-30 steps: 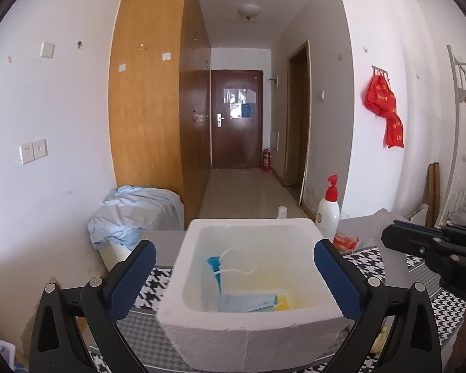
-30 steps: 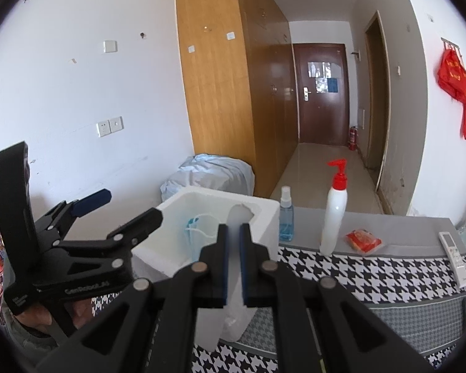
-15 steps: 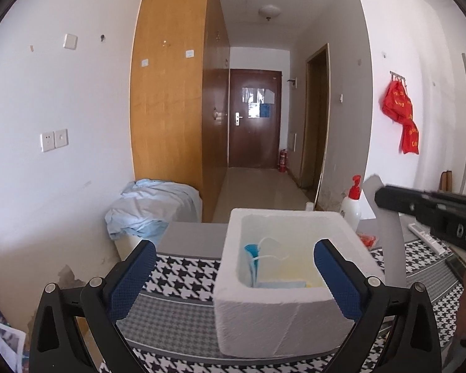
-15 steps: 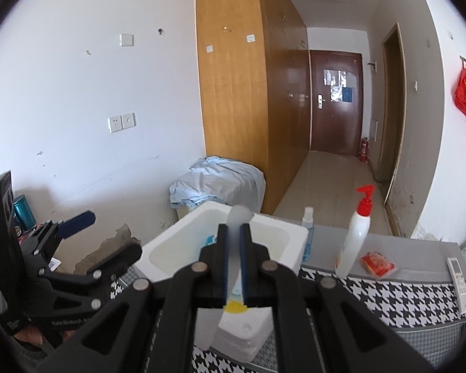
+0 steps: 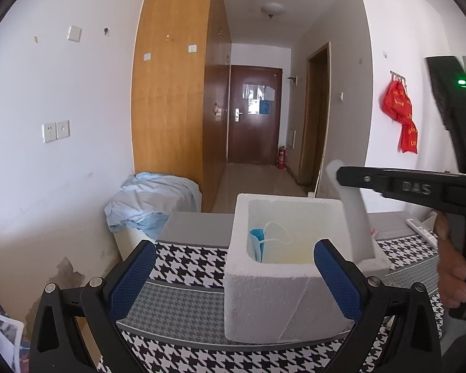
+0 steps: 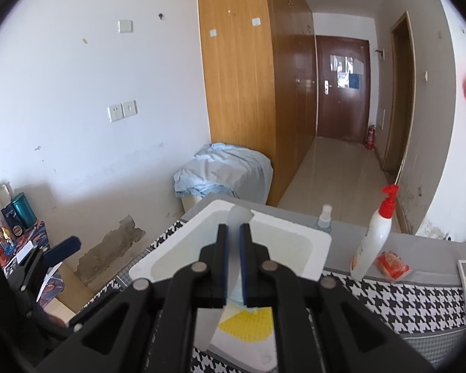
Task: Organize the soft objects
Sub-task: 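Lower the white foam roll into the foam box and open the right gripper, then withdraw both tools from the foam box back over the table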
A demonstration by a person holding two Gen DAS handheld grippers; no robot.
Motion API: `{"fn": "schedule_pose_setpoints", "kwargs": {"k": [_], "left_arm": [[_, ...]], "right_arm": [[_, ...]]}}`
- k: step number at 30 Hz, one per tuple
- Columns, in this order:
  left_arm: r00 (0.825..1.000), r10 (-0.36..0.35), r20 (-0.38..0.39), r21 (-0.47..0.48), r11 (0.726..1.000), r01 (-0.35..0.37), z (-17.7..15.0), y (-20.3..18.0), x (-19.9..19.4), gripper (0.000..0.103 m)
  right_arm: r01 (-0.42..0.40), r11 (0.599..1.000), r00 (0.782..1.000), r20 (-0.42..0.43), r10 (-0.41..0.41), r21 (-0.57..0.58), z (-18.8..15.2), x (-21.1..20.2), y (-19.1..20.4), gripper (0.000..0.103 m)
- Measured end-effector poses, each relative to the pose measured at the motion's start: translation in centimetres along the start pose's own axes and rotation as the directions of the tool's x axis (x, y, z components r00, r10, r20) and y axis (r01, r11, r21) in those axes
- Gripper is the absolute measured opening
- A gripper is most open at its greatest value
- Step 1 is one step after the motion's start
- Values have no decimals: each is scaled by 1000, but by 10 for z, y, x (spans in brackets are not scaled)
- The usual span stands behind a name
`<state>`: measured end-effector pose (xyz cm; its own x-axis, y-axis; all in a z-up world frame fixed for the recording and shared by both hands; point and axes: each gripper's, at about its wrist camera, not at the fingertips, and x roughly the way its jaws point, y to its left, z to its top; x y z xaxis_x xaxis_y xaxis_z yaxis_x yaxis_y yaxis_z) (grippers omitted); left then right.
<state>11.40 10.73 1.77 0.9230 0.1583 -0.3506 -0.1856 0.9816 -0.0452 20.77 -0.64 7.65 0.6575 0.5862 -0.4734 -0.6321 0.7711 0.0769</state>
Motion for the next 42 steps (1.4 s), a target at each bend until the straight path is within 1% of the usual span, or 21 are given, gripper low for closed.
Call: {"fn": "schedule_pose_setpoints", "kwargs": {"k": [5,12,18,20,22,23,24,25,26,27,28,29,30,31,32,35,36,38,42], "left_arm": [[1000,10,2,5,1000,-10,-3,1,-3,102],[1000,18,-2,-20,1000,-18,-2,8,-4,102],[1000,24,2,-20,999,-24,-3,9,-4,102],[1000,25,2,-23,999,-25,-3,10,-4,102],[1000,27,3,-26,999,-27,-3,11,-4,102],[1000,28,3,-26,999,-28,-2,10,-4,102],[1000,27,2,-27,999,-27,-3,11,-4,102],[1000,27,1,-27,999,-27,-2,11,-4,102],[1000,28,1,-26,999,-28,-2,11,-4,102],[1000,27,2,-25,999,-27,-2,11,-4,102],[1000,26,4,-25,999,-26,-2,11,-4,102],[1000,26,5,-26,999,-25,-2,11,-4,102],[1000,26,7,-25,999,-26,-2,11,-4,102],[1000,28,9,-25,999,-28,-2,11,-4,102],[1000,28,10,-25,999,-28,-2,11,-5,102],[1000,28,10,-31,999,-28,-2,12,-6,102],[1000,29,11,-31,999,-28,-2,11,-6,102],[1000,29,12,-30,999,-29,-1,10,-8,102],[999,32,23,-19,999,-32,2,5,-12,102]], "right_arm": [[-1,1000,999,-44,1,-3,2,16,2,9],[-3,1000,993,-117,1,-12,0,41,6,9],[-3,1000,988,-154,0,-15,-3,52,7,9],[-5,1000,985,-170,3,-11,-4,55,7,16],[-6,1000,982,-191,4,-13,-5,59,7,16],[-4,1000,980,-200,0,-18,-6,62,7,18],[-1,1000,979,-206,-3,-23,-7,63,8,21],[-3,1000,978,-208,-3,-26,-8,63,8,29],[-8,1000,977,-211,2,-25,-9,64,8,43],[-15,1000,977,-213,9,-23,-10,64,8,50],[-21,1000,978,-209,16,-21,-11,62,9,63],[-17,1000,981,-193,12,-22,-11,59,9,71],[-9,1000,984,-178,4,-26,-11,55,10,74],[-5,999,986,-168,-1,-32,-10,53,10,80],[-5,999,986,-164,-1,-37,-11,50,11,84],[-4,998,988,-156,-6,-63,-11,45,14,87],[-1,998,989,-146,-8,-62,-11,42,14,88],[-9,999,990,-139,2,-54,-11,38,12,92],[-27,1000,991,-130,25,-14,-11,28,7,94]]}}
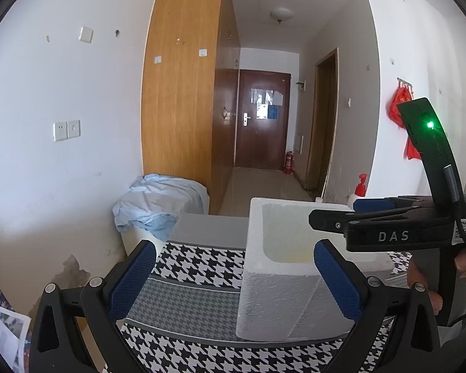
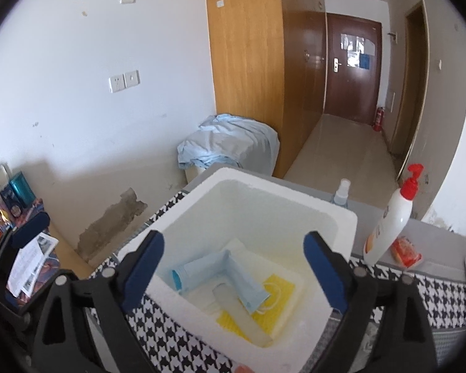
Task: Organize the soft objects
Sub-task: 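Withdraw both tools from the foam box back over the table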
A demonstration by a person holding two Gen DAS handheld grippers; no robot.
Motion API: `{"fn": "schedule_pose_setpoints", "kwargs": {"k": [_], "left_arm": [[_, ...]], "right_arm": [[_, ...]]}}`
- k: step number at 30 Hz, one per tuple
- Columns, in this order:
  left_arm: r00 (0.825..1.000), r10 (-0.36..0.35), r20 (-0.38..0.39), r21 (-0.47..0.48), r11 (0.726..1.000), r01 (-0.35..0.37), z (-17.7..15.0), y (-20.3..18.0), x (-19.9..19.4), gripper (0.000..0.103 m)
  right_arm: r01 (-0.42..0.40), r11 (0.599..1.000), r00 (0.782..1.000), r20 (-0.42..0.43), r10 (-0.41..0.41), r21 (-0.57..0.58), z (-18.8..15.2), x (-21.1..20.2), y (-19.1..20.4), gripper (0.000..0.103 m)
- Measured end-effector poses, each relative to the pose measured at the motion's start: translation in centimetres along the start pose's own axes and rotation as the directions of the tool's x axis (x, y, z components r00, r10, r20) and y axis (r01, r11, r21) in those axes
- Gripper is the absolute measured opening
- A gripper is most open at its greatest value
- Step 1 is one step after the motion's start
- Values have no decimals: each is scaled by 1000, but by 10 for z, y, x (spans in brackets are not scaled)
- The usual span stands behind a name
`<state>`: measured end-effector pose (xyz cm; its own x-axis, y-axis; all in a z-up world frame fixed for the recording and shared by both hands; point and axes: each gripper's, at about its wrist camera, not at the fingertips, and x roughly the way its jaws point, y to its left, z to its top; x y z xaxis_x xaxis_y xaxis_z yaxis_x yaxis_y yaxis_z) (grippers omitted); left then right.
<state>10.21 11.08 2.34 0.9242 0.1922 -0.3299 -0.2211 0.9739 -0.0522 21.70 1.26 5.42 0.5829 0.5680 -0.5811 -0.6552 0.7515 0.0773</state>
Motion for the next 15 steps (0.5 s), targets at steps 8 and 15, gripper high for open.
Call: {"fn": "schedule_pose_setpoints", "kwargs": {"k": [8,15], "left_arm": [[999,-34,17,16,999,33,3,-14,-13,102],[998,-54,31,31,998,53,9,-29,-23,102]], "right_arm": [[-21,999,997,74,20,24,-10,-34,-6,97],[-12,999,993,120,8,35,-17,-66,-12,102]]}}
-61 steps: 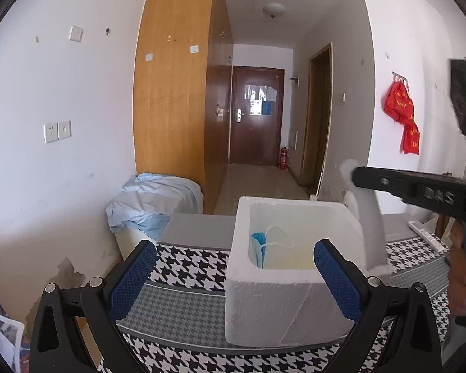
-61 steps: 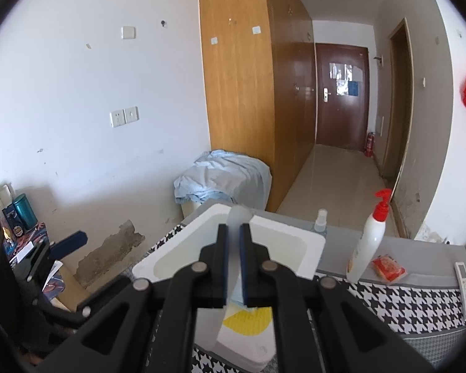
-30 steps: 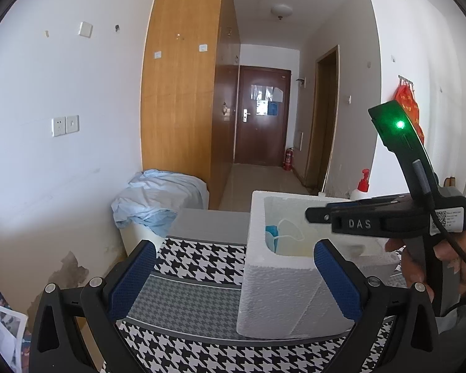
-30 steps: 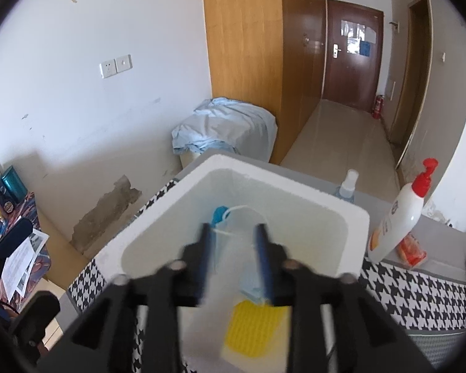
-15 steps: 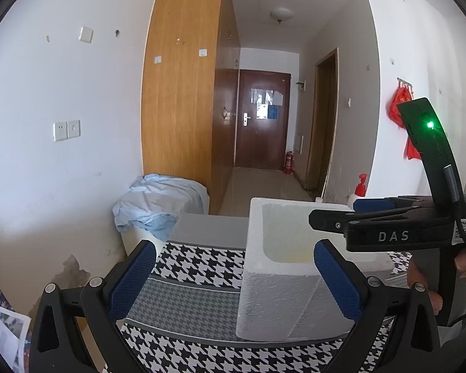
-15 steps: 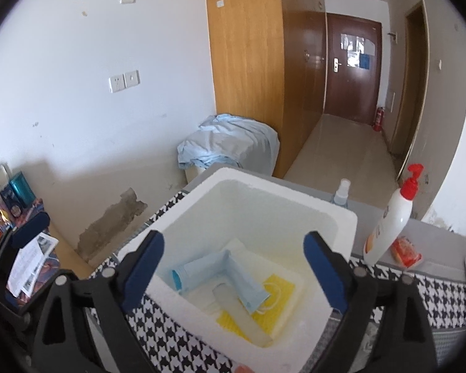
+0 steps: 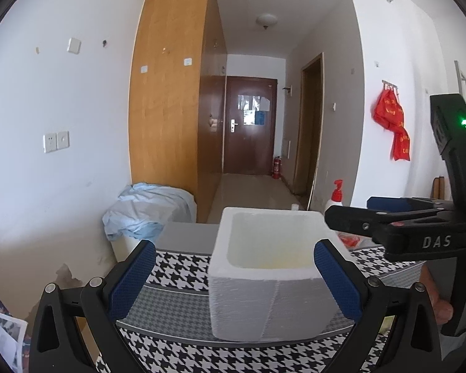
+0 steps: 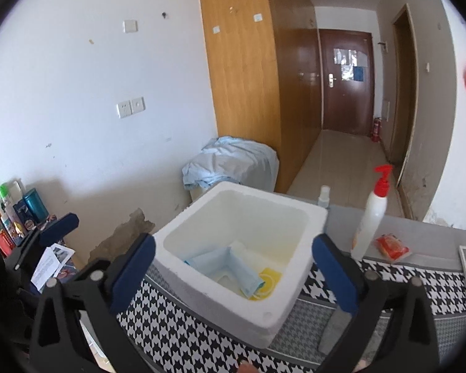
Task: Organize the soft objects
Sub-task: 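Withdraw both tools from the foam box back over the table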
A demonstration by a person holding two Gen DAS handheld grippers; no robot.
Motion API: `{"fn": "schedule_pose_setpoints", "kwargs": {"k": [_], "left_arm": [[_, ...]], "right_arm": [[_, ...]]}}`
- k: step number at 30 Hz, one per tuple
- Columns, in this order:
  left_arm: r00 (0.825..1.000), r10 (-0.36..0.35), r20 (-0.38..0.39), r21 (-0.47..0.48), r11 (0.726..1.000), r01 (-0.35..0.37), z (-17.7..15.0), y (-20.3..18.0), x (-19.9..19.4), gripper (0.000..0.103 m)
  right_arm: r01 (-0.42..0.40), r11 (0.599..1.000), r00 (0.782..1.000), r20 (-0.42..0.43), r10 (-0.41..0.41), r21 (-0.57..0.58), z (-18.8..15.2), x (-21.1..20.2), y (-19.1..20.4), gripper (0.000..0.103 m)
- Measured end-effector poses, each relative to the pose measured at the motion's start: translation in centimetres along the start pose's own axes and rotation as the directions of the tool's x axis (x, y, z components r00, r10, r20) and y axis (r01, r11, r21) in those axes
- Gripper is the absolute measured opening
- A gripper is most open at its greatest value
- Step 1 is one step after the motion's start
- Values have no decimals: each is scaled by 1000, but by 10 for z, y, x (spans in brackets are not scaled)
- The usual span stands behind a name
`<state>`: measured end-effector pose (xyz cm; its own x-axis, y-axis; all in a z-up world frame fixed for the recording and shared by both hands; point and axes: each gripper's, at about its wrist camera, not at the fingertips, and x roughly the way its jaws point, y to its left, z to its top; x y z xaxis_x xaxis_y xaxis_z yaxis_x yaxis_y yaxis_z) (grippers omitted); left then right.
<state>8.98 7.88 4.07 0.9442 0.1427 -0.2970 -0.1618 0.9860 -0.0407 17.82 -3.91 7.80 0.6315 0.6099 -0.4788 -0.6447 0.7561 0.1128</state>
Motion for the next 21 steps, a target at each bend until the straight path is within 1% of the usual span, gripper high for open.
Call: {"fn": "schedule_pose_setpoints", "kwargs": {"k": [2,7,10,12,14,17,19,21], "left_arm": [[1000,-7,6,6,1000,7,2,-5,-2,102],[999,-43,19,19,999,42,7,-23,-6,102],[998,-61,26,24,998,60,10,-34,-7,102],[997,-75,29,31,997,74,9,-43,-7,102],[995,-90,30,38,995,89,9,-53,-8,102],[993,-113,27,53,992,111,9,-67,-8,102],[992,-126,24,64,990,124,10,-74,-7,102],[990,-141,21,71,988,139,11,-81,-6,102]], "right_arm": [[32,999,999,11,-32,9,-1,-9,-4,102],[58,997,997,56,-61,47,-9,-36,-17,102],[70,997,995,75,-73,38,-13,-50,-23,102],[91,995,993,77,-94,32,-15,-57,-27,102],[118,991,988,90,-123,58,-19,-65,-35,102],[128,987,985,102,-138,93,-24,-78,-49,102],[160,980,978,112,-173,115,-30,-87,-58,102],[175,977,975,114,-189,124,-34,-94,-63,102]]}}
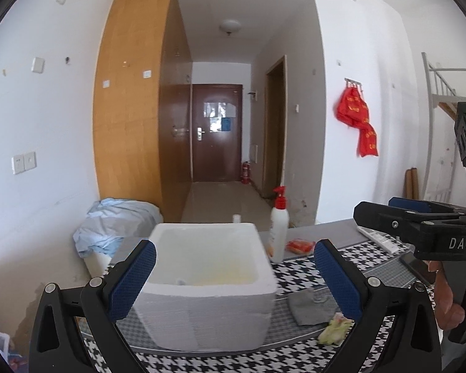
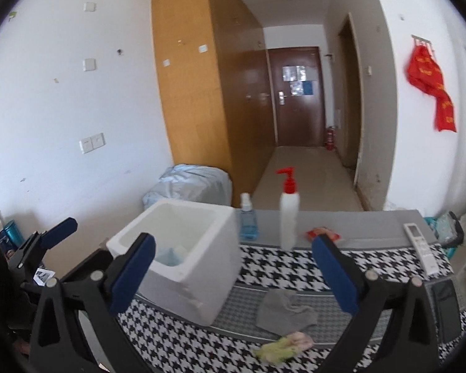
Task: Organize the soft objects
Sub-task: 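Withdraw both tools from the foam box back over the table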
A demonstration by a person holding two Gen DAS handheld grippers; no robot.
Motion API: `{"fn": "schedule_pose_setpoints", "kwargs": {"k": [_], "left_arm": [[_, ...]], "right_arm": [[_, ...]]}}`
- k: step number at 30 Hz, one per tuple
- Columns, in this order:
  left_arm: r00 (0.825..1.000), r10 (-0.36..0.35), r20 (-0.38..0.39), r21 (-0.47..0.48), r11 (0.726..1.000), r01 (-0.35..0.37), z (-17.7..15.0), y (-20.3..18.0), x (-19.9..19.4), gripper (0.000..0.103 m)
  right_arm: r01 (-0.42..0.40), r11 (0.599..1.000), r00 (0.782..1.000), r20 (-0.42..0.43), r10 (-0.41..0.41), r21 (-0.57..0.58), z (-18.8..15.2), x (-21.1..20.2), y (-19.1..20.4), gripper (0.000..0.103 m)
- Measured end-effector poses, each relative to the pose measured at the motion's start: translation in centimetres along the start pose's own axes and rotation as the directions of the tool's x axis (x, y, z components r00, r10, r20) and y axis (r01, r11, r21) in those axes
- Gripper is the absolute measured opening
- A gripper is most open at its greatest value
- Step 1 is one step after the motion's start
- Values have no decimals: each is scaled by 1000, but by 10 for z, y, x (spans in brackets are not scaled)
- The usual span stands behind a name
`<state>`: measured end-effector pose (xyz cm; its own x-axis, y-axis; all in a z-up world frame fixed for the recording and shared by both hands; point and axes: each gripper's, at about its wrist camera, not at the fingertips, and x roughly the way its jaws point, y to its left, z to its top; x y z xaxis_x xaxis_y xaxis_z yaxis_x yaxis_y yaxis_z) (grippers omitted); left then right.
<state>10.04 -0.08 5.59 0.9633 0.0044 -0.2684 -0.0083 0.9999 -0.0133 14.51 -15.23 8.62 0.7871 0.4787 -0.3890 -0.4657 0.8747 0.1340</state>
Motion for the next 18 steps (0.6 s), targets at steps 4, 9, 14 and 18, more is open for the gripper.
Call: {"fn": "schedule_pose_setpoints", "kwargs": {"k": [4,9,14,18], "left_arm": [[999,-34,-2,8,999,34,1,-14,2,102],[998,-64,-11,7,998,64,1,-27,4,102],[995,-95,-14,26,995,95,0,-39,7,102],[991,-133,-20,33,990,134,-5,-47,10,102]], "right_arm": [[32,999,999,14,-32,12,-4,-13,-12,102],[77,997,996,37,-77,15,-10,-27,-22,102],[108,994,993,50,-109,17,-16,-36,-31,102],[134,991,989,54,-135,19,-25,-41,-40,102]]}}
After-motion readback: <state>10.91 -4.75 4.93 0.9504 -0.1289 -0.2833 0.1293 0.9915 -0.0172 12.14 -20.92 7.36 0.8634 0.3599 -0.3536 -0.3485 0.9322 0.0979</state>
